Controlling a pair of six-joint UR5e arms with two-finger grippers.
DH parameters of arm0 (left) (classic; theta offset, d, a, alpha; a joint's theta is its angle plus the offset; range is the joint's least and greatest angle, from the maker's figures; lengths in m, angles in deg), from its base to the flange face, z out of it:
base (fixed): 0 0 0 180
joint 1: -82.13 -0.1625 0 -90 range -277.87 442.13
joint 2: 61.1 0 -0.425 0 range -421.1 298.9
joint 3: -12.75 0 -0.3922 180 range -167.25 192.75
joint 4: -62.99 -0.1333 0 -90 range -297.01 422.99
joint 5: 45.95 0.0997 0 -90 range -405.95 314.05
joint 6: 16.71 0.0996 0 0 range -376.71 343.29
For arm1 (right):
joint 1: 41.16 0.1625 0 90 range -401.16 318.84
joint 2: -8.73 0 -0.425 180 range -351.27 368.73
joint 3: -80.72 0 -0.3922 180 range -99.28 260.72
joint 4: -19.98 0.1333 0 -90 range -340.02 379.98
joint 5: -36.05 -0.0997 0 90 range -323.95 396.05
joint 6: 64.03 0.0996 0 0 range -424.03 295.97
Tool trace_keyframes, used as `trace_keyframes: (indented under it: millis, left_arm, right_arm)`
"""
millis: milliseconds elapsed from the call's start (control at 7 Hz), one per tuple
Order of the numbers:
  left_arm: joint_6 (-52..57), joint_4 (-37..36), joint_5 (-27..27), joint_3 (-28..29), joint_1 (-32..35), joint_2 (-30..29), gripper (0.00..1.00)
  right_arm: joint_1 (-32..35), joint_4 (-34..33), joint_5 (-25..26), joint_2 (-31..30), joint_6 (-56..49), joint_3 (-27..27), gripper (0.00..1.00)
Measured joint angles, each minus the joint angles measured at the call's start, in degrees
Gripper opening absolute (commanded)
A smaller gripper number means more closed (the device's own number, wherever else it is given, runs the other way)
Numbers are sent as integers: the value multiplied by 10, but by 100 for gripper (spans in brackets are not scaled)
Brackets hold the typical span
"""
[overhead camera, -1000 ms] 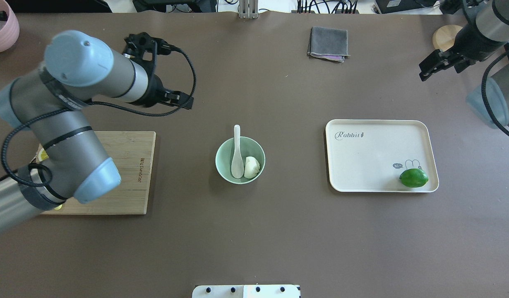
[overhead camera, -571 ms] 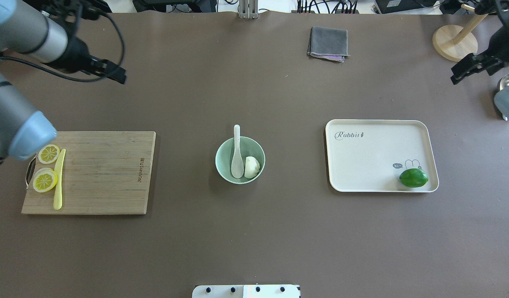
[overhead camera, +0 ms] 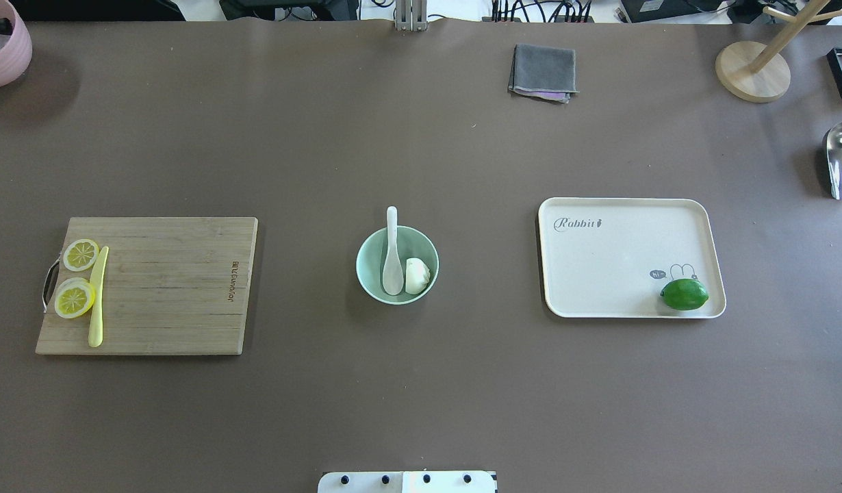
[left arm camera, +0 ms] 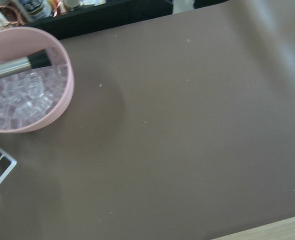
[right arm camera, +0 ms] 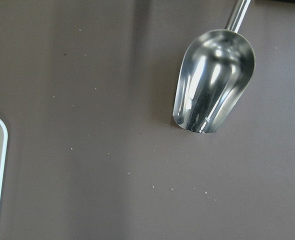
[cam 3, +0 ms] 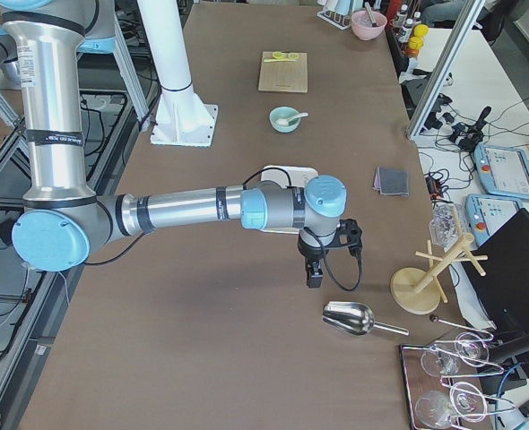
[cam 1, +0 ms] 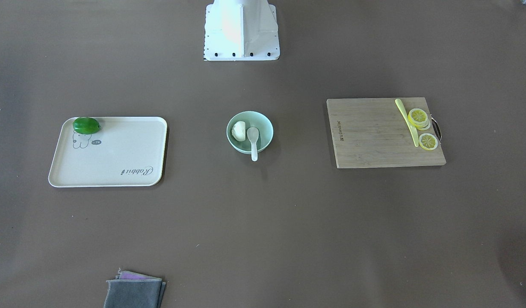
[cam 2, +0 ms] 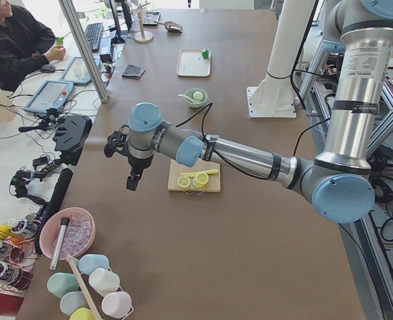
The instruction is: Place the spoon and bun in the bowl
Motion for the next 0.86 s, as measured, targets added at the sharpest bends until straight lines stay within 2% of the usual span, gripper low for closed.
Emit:
trace_keyframes:
  millis: [857]
  left_arm:
    - [-4,-15,1,10,17,40,98]
  right_arm:
    - [24,-3,-3,-7,-7,10,100]
